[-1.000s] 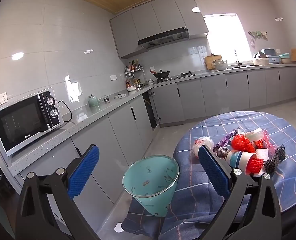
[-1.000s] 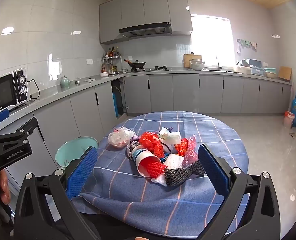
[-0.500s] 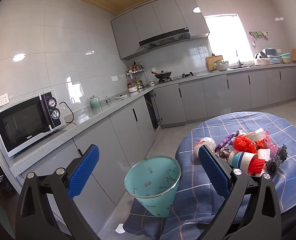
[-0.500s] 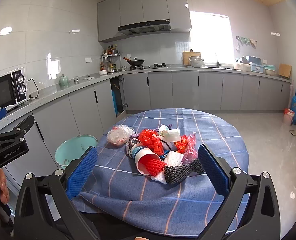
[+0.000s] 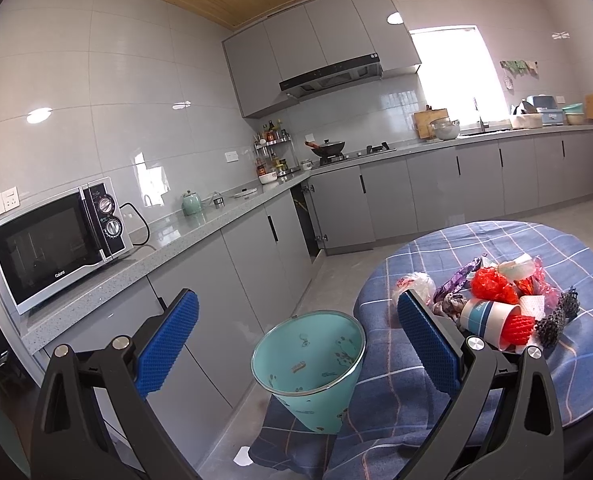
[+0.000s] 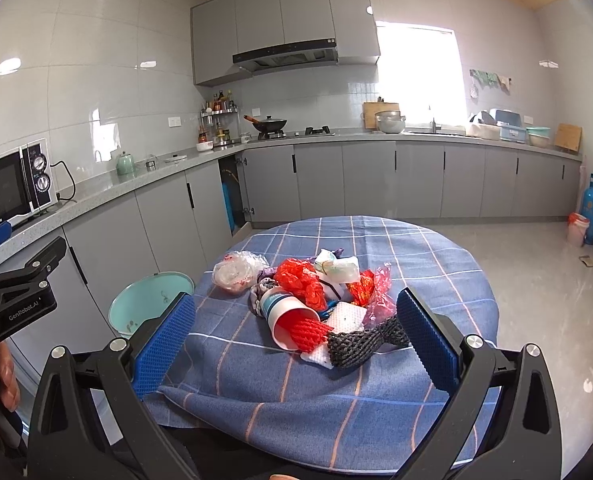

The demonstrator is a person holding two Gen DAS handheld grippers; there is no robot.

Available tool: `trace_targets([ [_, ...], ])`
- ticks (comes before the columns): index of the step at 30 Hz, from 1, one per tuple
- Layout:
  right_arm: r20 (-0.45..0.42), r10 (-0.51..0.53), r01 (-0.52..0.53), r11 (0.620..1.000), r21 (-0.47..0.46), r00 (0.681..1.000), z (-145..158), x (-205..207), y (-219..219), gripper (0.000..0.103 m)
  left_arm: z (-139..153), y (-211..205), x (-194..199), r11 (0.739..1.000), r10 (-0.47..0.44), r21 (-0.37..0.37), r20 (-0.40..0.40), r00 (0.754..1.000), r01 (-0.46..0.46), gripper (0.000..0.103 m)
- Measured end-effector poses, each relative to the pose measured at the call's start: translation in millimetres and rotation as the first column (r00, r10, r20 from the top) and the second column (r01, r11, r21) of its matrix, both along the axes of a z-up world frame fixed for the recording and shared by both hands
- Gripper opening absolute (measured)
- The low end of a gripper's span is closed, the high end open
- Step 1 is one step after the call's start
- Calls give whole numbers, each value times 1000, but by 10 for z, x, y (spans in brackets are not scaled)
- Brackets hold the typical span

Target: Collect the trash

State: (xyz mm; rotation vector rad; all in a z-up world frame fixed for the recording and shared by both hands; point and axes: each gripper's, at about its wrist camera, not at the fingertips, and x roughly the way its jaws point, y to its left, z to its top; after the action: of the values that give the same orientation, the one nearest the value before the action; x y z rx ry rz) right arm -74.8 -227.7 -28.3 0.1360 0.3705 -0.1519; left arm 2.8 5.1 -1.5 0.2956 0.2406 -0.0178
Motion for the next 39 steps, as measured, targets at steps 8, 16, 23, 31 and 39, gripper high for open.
trace_targets([
  [8, -3, -3, 3, 1000, 13, 1000, -15, 17, -26, 99, -14, -13, 9, 1000, -1, 6, -2, 1000, 1, 98],
  [16, -1, -11, 11, 1000, 19, 1000, -4, 8, -48, 99, -28, -28, 11, 1000, 1, 8, -1, 1000, -1, 98],
  [23, -5, -20, 21, 999, 30, 1000, 8, 22, -93, 99, -19, -24, 8, 1000, 2, 10, -3, 1000, -2, 98],
  [31, 0, -25, 25, 999, 33, 1000, 34, 6, -113, 99, 0, -10, 8, 1000, 7, 6, 1, 1000, -7, 98],
  [39, 0, -26, 26, 999, 36, 1000, 37, 10, -121, 99, 5, 1, 7, 1000, 11, 6, 4, 1000, -11, 98],
])
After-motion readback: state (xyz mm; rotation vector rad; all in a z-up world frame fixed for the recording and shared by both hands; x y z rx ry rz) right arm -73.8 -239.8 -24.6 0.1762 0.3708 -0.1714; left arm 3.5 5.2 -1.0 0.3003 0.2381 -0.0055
